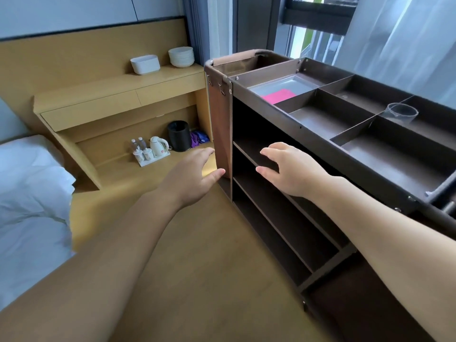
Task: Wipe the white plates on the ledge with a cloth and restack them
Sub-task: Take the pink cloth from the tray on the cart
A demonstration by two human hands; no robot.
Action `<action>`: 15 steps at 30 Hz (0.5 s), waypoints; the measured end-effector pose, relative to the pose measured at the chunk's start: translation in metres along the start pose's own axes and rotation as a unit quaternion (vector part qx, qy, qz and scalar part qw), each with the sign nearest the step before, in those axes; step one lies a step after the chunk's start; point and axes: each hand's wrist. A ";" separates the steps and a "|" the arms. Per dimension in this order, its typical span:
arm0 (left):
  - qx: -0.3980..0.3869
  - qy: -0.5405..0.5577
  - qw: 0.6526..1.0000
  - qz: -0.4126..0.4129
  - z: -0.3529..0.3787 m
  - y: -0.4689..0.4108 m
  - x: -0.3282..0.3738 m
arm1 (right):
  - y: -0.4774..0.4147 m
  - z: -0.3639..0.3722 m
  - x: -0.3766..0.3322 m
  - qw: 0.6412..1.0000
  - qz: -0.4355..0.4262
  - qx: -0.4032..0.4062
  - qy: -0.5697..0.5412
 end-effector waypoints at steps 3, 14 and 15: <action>0.002 -0.005 1.000 0.003 -0.001 -0.029 -0.010 | -0.030 -0.001 0.008 1.000 -0.005 0.002 -0.006; -0.030 0.014 0.998 0.054 -0.010 -0.161 -0.085 | -0.156 0.000 0.006 0.999 0.028 0.030 0.004; -0.037 0.013 0.997 0.062 -0.014 -0.175 -0.093 | -0.169 0.000 0.003 0.999 0.038 0.033 0.001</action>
Point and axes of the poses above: each hand's wrist, its own y-axis away from the middle knuckle, its own z-axis out of the palm, x = y × z, and after that the axes turned 2 degrees about -x, right-handed
